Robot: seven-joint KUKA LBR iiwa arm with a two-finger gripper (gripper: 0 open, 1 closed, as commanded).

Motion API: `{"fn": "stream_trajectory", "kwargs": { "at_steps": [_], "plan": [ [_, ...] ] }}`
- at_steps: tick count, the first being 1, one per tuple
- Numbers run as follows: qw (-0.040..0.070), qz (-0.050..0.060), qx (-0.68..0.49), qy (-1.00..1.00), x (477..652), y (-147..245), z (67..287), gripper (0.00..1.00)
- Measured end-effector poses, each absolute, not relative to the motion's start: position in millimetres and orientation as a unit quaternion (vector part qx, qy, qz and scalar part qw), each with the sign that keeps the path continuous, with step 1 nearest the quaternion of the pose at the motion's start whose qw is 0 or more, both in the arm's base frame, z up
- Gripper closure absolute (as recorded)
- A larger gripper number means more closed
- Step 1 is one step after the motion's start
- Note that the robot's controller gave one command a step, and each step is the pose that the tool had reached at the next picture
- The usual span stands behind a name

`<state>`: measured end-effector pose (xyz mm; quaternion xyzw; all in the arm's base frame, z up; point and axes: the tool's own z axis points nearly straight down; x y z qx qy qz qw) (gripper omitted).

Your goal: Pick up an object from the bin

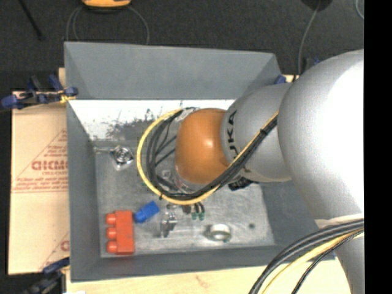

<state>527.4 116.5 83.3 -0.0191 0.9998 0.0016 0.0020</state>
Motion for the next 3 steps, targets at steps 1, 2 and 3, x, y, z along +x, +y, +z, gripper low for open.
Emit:
{"fn": "stream_trajectory", "kwargs": {
  "at_steps": [1, 2, 3],
  "plan": [
    [0.003, 0.002, -0.045, 0.999, 519.3, 161, 79, 0.0],
    [0.004, 0.002, -0.042, 0.999, 520.5, 159, 80, 1.0],
    [0.006, 0.0, -0.069, 0.998, 550.2, 153, 203, 1.0]
  ]
}}
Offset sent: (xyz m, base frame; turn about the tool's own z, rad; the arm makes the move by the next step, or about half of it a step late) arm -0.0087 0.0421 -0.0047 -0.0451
